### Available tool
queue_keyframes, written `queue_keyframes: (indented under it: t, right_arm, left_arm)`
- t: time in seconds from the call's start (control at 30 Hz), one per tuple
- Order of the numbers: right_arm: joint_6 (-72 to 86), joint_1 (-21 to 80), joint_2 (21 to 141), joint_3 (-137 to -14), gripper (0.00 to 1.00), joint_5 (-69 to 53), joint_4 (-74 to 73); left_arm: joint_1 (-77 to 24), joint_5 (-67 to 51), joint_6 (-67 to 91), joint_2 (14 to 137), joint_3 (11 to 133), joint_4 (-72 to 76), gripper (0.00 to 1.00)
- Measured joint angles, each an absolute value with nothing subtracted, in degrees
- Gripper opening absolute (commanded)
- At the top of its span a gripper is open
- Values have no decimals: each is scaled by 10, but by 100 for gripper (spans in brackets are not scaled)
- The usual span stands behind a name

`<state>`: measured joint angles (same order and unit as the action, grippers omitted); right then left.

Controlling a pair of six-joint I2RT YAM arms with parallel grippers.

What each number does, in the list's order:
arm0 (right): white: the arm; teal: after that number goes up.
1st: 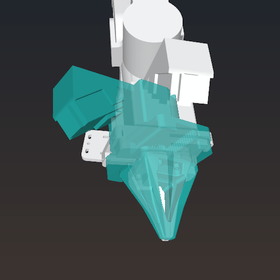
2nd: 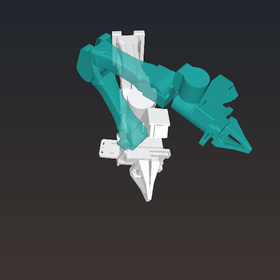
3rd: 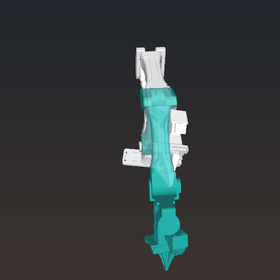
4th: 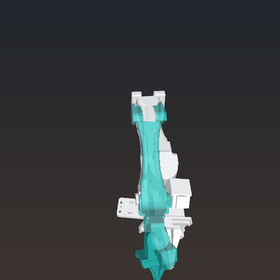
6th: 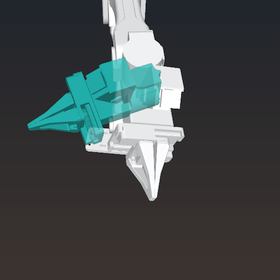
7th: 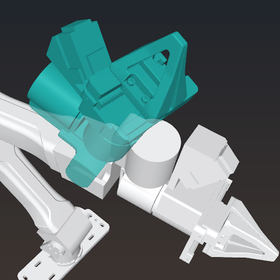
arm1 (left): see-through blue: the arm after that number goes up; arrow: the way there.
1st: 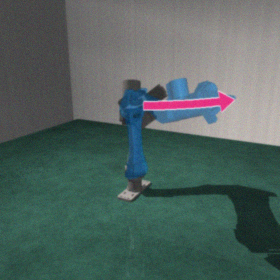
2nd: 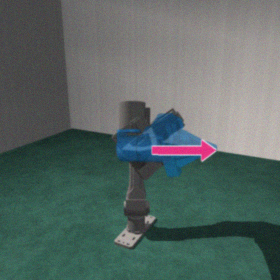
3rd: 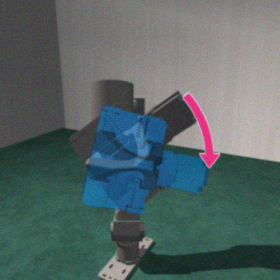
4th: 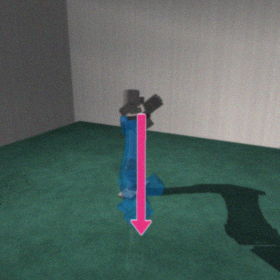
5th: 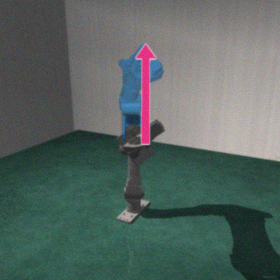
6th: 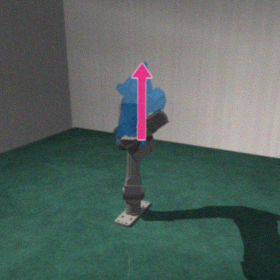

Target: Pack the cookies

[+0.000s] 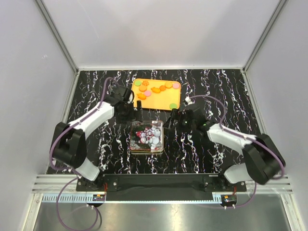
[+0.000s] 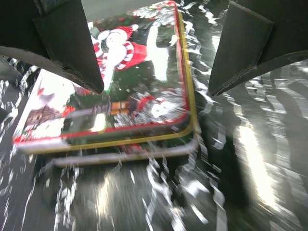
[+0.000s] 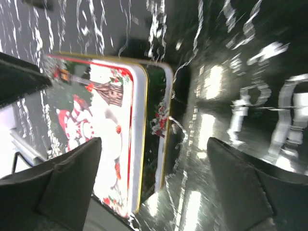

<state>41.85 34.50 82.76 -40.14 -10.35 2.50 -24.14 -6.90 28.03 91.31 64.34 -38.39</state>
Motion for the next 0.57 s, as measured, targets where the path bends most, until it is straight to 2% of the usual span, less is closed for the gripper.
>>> queue_keyframes:
  t: [0.23, 0.43, 0.57]
  right_arm:
    - [369, 324, 646, -457, 100, -23, -121]
    - [340, 324, 524, -491, 100, 38, -211]
    - [334, 324, 463, -485, 100, 64, -255]
  left_arm:
    - [-232, 8, 256, 785, 659, -413, 99]
    - [-233, 23, 253, 610, 609, -412, 99]
    - [-233, 25, 253, 538, 569, -417, 99]
